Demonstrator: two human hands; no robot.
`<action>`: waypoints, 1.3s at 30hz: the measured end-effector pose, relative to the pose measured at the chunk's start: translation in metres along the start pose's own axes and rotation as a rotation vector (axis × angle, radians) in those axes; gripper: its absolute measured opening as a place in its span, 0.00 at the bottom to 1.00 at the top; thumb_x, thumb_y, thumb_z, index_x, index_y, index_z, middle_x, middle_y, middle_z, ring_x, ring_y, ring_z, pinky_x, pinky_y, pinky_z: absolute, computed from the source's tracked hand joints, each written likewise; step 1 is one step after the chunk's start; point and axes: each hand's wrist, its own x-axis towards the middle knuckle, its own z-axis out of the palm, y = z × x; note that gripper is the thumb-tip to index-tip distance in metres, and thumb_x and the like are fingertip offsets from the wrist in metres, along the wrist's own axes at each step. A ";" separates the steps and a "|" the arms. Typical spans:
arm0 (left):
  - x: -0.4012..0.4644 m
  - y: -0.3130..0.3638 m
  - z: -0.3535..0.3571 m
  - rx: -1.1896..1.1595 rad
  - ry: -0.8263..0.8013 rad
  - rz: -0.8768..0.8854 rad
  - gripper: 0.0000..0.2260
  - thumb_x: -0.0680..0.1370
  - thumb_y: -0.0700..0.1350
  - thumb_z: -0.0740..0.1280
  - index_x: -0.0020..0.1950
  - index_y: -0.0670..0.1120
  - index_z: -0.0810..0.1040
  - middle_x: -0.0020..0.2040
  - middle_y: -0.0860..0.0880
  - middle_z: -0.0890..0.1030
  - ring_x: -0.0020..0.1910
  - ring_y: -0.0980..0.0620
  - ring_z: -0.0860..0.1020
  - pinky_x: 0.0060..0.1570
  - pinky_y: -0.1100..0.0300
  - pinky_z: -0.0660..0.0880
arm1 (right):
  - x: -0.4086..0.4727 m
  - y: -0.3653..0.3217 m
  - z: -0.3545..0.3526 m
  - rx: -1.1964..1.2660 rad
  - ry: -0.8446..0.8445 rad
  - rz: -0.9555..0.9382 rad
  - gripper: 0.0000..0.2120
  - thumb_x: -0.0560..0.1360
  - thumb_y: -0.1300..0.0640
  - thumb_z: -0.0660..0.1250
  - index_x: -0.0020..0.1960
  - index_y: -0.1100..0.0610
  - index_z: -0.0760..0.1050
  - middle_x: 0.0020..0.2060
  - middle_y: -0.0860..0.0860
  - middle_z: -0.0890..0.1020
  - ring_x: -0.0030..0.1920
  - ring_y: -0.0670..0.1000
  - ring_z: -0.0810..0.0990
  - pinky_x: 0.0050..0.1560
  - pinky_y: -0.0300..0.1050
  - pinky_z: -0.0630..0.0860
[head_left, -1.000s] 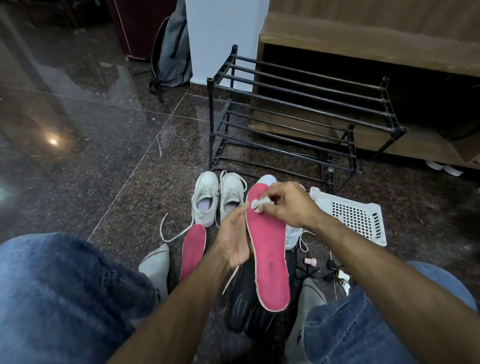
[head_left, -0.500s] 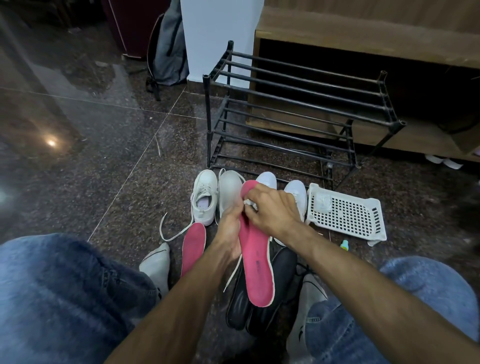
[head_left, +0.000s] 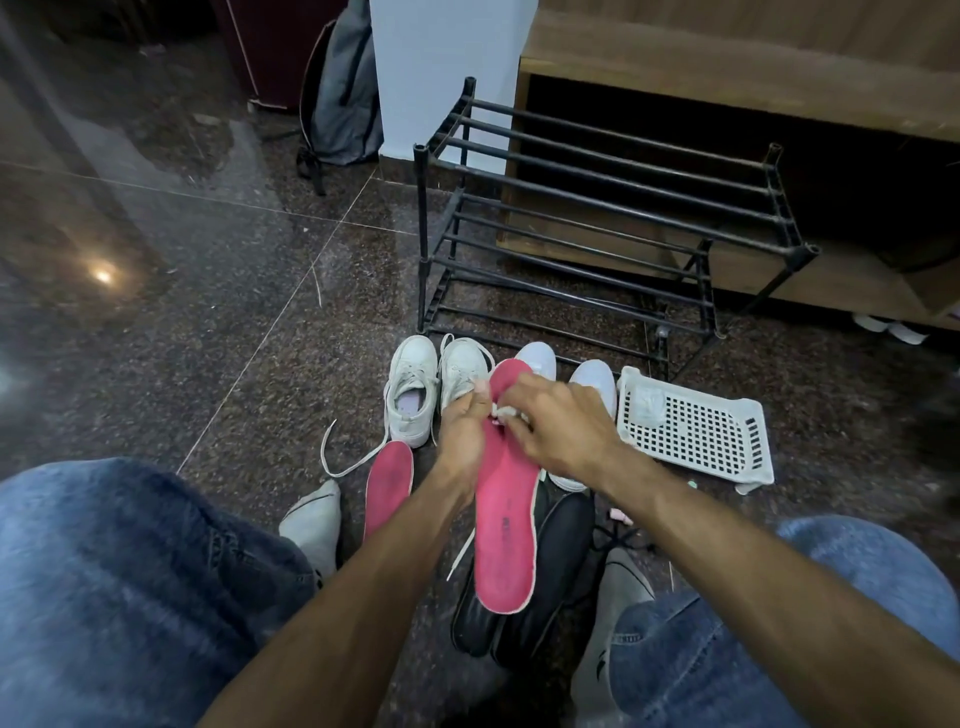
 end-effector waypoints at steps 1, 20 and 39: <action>-0.001 0.001 0.001 0.024 0.004 0.002 0.17 0.84 0.50 0.57 0.45 0.46 0.81 0.41 0.47 0.83 0.44 0.48 0.80 0.52 0.51 0.76 | 0.002 0.002 -0.001 0.001 0.038 0.044 0.10 0.79 0.50 0.60 0.57 0.49 0.77 0.54 0.47 0.78 0.53 0.57 0.79 0.47 0.50 0.72; -0.008 0.012 -0.012 -0.264 -0.128 -0.168 0.15 0.79 0.48 0.61 0.47 0.41 0.85 0.41 0.43 0.85 0.36 0.48 0.83 0.39 0.58 0.80 | 0.025 0.014 0.011 0.643 0.185 0.419 0.05 0.72 0.51 0.73 0.42 0.52 0.82 0.41 0.48 0.84 0.44 0.51 0.82 0.44 0.50 0.79; -0.012 -0.006 -0.012 -0.236 -0.311 -0.404 0.27 0.77 0.63 0.59 0.60 0.43 0.79 0.45 0.43 0.81 0.37 0.46 0.78 0.33 0.56 0.73 | -0.010 0.013 -0.002 0.021 -0.181 -0.262 0.09 0.76 0.52 0.64 0.53 0.51 0.80 0.43 0.44 0.73 0.46 0.46 0.71 0.48 0.43 0.67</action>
